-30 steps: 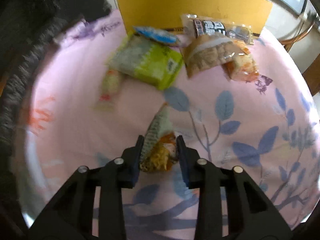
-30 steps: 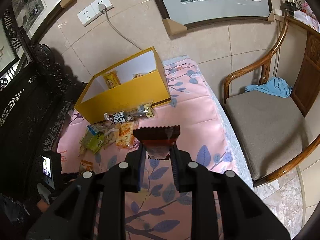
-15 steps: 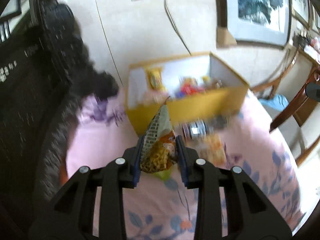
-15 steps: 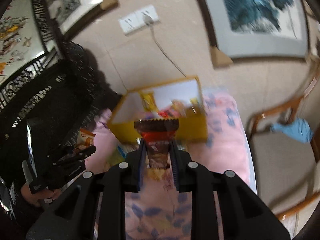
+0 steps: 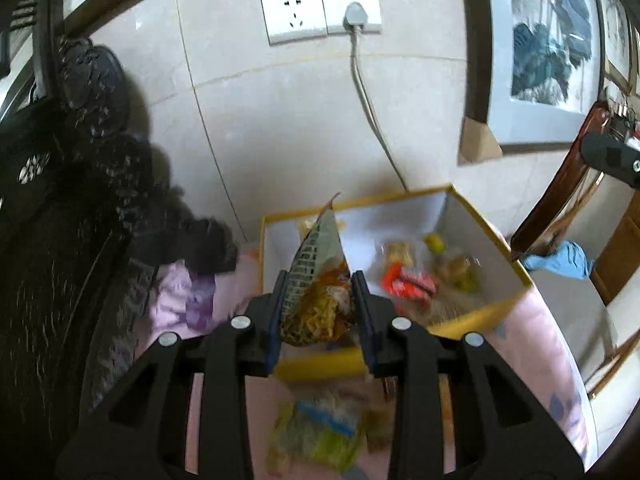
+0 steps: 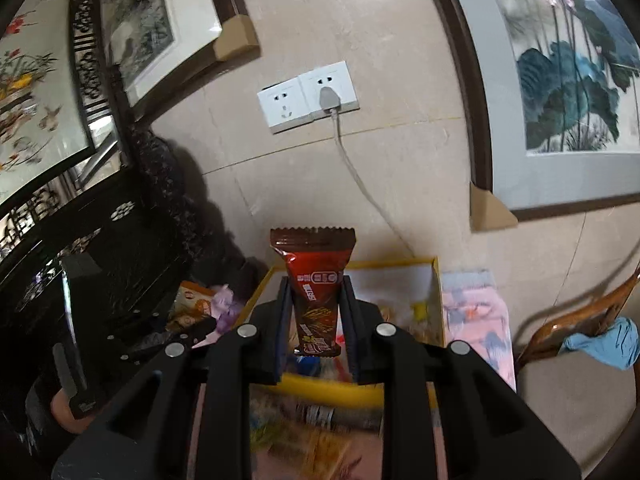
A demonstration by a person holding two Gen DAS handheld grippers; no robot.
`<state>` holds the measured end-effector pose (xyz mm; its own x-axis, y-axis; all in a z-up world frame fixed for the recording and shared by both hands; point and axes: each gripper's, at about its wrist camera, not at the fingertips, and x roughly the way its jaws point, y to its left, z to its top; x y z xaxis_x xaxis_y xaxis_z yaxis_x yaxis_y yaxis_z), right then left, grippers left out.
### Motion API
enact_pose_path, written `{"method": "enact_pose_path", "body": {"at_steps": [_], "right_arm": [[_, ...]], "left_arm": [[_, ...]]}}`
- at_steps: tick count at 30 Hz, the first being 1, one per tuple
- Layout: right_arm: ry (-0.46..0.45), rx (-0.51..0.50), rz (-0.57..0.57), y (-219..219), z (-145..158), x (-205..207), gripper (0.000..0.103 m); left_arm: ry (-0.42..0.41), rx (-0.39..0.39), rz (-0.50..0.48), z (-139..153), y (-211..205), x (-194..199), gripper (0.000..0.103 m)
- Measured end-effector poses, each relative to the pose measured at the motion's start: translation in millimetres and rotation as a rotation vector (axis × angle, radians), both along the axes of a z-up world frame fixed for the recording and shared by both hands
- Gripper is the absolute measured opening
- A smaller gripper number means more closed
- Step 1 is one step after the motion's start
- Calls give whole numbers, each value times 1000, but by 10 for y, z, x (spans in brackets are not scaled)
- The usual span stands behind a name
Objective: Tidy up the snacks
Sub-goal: 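Open both grippers to drop the items into the box and return to the pile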
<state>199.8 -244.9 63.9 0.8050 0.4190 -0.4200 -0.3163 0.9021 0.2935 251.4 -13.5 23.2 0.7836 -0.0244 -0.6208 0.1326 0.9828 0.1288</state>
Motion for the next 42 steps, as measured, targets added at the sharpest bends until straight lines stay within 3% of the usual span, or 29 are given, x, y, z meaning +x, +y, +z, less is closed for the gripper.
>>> {"method": "enact_pose_path", "body": {"at_steps": [10,11,12,13,14,16,20,22,25,27,29,32,36,40,41,42], "right_arm": [[40,-73,19,167,-172,649,23],[47,-99,20,197,-190,702,32],[53,-126,10,227,-204,733,67],[68,-155,-20,251,-228,764,87],[74,-151,-32,247,-247,758,102],[66,-126,-13,223,-265,669,102],[100,-186,-45,206,-484,305,102],[169,-216,-49,246,-777,113,102],[333,-236,-44,359,-1466,-101,102],[438,-247,-68,448,-1913,-181,102],[471,-243,-79,523,-2149,-223,102],[459,-293,-101,683,-2392,-241,102],[458,-259,-42,867,-2518,-169,102],[431,-272,-30,981,-2548,-151,102],[437,-271,-23,985,-2561,-158,95],[447,-262,-8,973,-2562,-173,73]], "left_arm": [[-15,43,-35,13,-48,454,31],[-10,51,-48,5,-72,485,34],[-3,65,-49,-8,-91,512,46],[-6,82,-24,-23,-91,534,93],[-24,91,2,-32,-70,519,101],[-62,95,22,-64,15,438,101],[10,65,108,-273,349,171,101],[50,61,183,-482,564,-59,101],[153,72,236,-873,803,-386,101],[222,114,267,-1126,923,-549,101],[304,165,318,-1389,1084,-737,101],[377,135,358,-1606,1296,-1019,101],[415,137,352,-1803,1389,-1204,101],[384,108,311,-1821,1330,-1134,101],[369,92,301,-1815,1293,-1086,101],[357,82,292,-1826,1261,-1026,101]]}}
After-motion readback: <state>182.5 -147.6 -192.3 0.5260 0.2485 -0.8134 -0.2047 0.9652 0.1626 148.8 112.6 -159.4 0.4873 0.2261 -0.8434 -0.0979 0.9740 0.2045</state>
